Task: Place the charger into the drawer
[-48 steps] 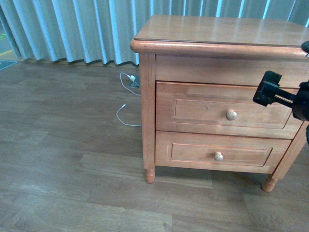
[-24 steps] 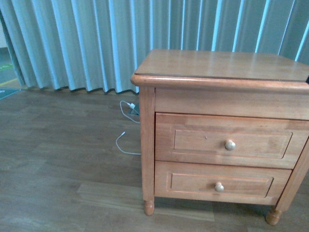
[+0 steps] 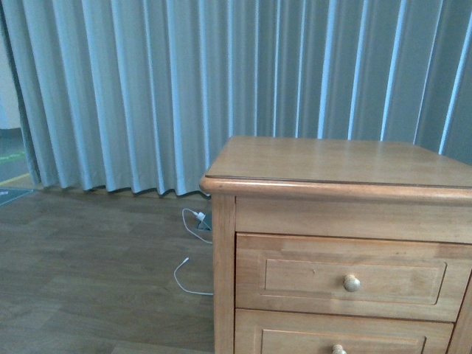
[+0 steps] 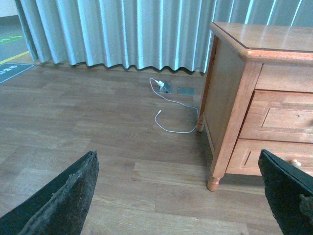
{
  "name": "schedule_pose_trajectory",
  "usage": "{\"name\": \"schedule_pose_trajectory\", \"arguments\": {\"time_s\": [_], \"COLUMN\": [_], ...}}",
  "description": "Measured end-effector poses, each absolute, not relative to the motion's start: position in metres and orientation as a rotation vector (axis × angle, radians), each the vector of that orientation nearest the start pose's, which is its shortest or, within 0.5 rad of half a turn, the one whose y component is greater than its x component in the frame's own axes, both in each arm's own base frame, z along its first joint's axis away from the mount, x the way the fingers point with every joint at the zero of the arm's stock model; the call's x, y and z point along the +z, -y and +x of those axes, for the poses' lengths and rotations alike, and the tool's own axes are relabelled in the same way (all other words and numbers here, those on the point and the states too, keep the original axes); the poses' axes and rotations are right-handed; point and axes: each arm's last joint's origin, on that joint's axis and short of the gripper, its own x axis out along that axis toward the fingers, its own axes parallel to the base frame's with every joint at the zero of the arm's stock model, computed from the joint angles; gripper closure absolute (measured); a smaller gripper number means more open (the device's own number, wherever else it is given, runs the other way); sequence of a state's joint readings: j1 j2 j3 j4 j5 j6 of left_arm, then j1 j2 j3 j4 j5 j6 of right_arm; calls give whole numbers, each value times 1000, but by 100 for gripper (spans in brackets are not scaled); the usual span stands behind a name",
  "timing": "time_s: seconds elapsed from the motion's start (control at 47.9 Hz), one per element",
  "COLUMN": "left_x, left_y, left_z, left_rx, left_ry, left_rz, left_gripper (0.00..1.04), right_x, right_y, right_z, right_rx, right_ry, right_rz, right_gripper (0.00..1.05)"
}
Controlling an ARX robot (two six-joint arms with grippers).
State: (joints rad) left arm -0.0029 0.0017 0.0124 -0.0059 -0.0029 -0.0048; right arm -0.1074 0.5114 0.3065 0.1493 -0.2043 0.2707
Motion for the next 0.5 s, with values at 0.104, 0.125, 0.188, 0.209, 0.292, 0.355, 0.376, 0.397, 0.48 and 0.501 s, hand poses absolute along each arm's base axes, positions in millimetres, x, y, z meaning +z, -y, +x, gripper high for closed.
{"name": "schedule_pose_trajectory", "arguments": {"time_s": [0.104, 0.125, 0.188, 0.209, 0.292, 0.355, 0.376, 0.397, 0.48, 0.501], "left_x": [167, 167, 167, 167, 167, 167, 167, 167, 167, 167], "left_y": [0, 0, 0, 0, 0, 0, 0, 0, 0, 0], "left_z": [97, 97, 97, 97, 97, 97, 97, 97, 97, 97], "left_rx": [0, 0, 0, 0, 0, 0, 0, 0, 0, 0], "left_ry": [5, 5, 5, 5, 5, 5, 5, 5, 5, 5], "left_rz": [-5, -5, -5, -5, -5, -5, -5, -5, -5, -5], "left_gripper": [6, 6, 6, 6, 6, 6, 6, 6, 6, 6], "right_x": [237, 237, 236, 236, 236, 232, 230, 228, 219, 217], "right_y": [9, 9, 9, 9, 9, 4, 3, 2, 1, 0], "right_z": [137, 137, 137, 137, 137, 135, 134, 133, 130, 129], "right_rx": [85, 86, 85, 85, 76, 4, -5, -2, 3, 1], "right_ry": [-62, -63, -68, -68, -59, -4, 1, 1, -2, -1], "right_rz": [278, 279, 279, 279, 269, 168, 147, 122, 63, 51], "right_gripper": [8, 8, 8, 8, 9, 20, 24, 27, 40, 43]}}
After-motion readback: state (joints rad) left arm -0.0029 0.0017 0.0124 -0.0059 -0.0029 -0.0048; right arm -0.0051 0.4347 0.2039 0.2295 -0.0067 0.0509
